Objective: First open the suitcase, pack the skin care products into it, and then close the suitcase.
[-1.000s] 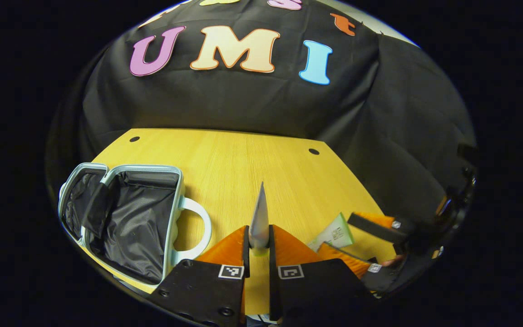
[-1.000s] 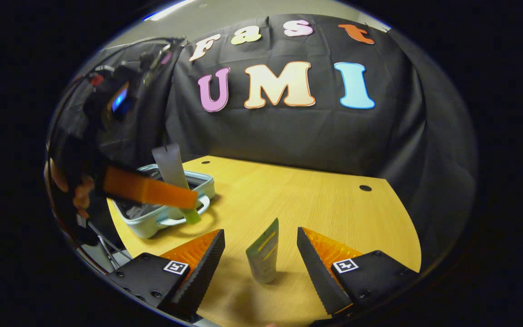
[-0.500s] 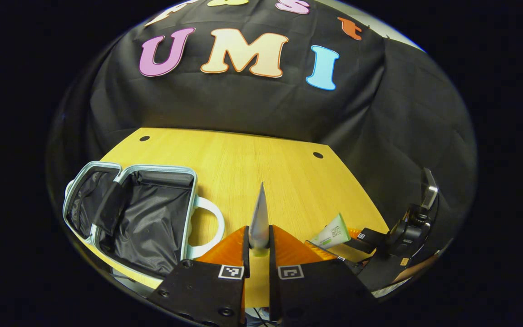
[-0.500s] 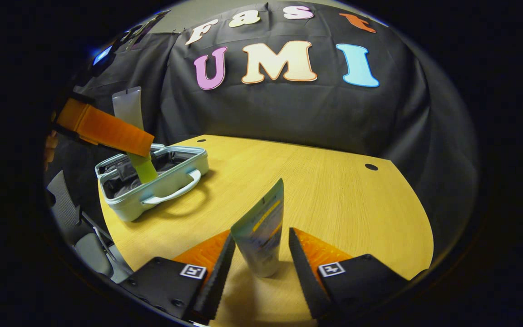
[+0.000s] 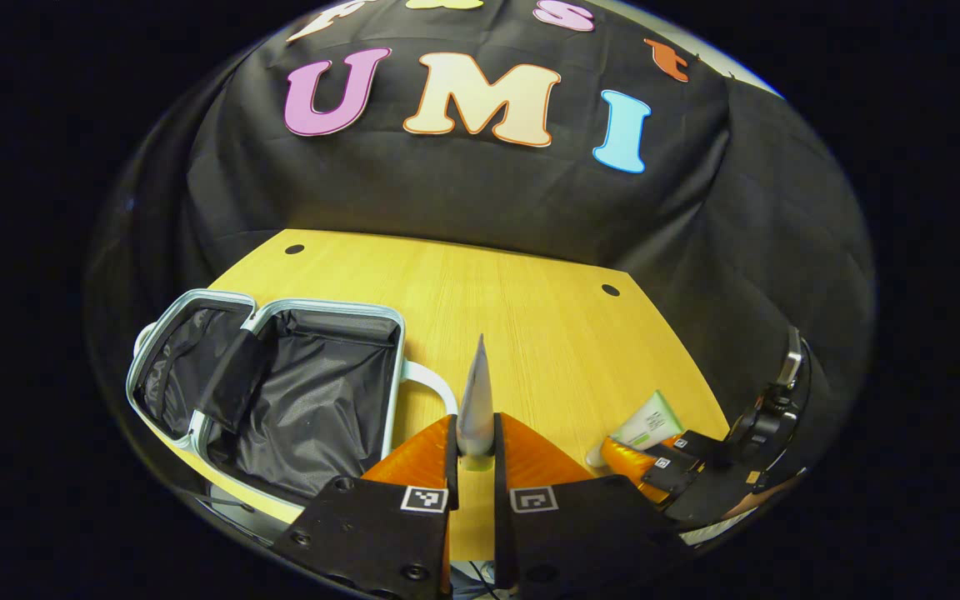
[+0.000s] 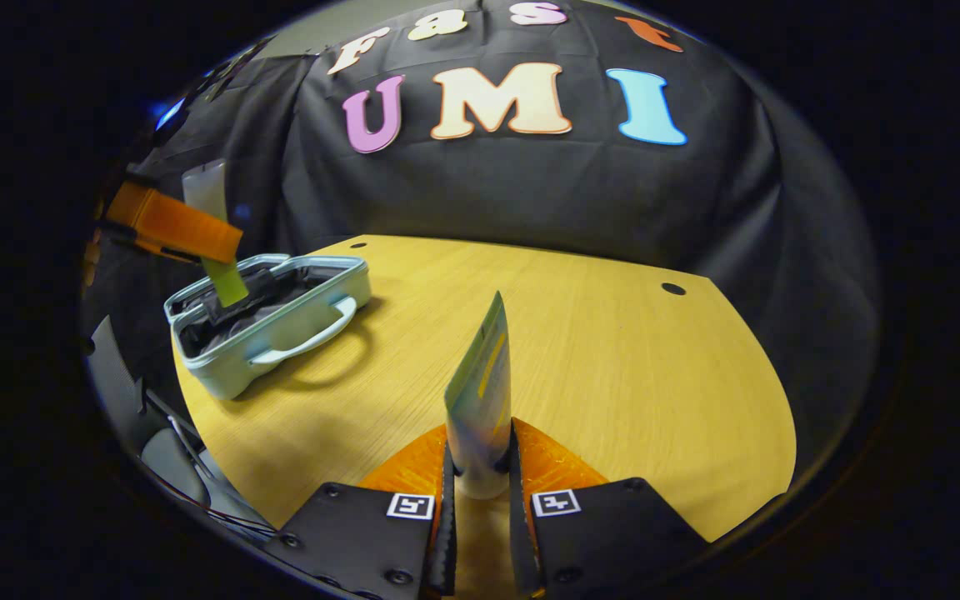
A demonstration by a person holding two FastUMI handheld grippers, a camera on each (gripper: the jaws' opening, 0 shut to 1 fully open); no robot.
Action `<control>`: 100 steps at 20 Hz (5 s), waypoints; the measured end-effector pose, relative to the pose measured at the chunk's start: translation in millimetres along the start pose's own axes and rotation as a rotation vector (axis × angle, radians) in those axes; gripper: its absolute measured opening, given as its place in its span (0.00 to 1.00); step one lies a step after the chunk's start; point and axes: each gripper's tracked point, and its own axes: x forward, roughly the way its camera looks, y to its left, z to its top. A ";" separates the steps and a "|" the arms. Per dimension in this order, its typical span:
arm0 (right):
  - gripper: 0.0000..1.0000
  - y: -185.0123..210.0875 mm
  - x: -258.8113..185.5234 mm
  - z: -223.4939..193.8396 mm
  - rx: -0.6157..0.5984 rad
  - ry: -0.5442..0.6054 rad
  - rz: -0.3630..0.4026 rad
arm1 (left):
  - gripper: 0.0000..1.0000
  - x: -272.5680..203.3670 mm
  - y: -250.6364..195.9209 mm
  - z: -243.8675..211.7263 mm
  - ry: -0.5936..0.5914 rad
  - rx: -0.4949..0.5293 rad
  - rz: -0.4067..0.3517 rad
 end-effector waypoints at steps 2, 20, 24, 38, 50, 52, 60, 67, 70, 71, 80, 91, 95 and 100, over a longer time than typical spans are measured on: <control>0.28 -14.7 -10.3 17.9 0.035 -0.035 -0.040 | 0.13 -0.8 7.6 7.5 -0.005 0.005 -0.002; 0.28 -193.0 -146.2 161.6 -0.093 -0.347 -0.416 | 0.13 20.0 -3.5 39.4 -0.047 0.019 -0.030; 0.28 -265.4 -175.4 148.4 -0.088 -0.311 -0.550 | 0.12 17.9 0.6 43.3 -0.059 0.002 -0.029; 0.28 -165.8 -181.6 156.0 0.027 -0.339 -0.392 | 0.13 14.5 7.1 53.6 -0.076 0.035 -0.054; 0.28 -9.4 -117.1 186.1 0.070 -0.291 -0.118 | 0.13 23.4 128.5 -16.3 0.202 0.084 0.100; 0.28 25.2 -105.1 180.2 0.078 -0.236 -0.037 | 0.13 29.4 148.3 -38.8 0.280 0.105 0.136; 0.28 182.5 -51.7 138.9 0.140 0.039 0.347 | 0.15 43.6 201.7 -78.0 0.390 0.075 0.166; 0.28 277.1 -2.1 95.5 0.122 0.243 0.441 | 0.57 46.5 213.6 -24.7 0.191 -0.069 0.043; 0.28 298.1 17.6 75.4 0.177 0.329 0.443 | 0.62 30.4 244.3 8.2 0.099 -0.112 0.036; 0.28 302.2 25.1 67.5 0.194 0.363 0.441 | 0.59 25.8 261.5 15.1 0.082 -0.124 0.052; 0.28 305.9 70.3 54.3 0.255 0.429 0.293 | 0.62 -47.2 447.0 33.8 -0.010 -0.306 0.330; 0.98 271.4 60.0 128.8 0.276 0.152 0.160 | 0.96 -47.2 604.0 17.4 0.042 -0.370 0.477; 0.98 247.8 53.8 129.5 0.278 0.142 0.088 | 0.94 -12.6 615.4 -15.9 0.207 -0.388 0.406; 0.98 202.7 43.2 147.0 0.267 0.052 -0.040 | 0.31 10.9 616.8 -34.9 0.306 -0.399 0.402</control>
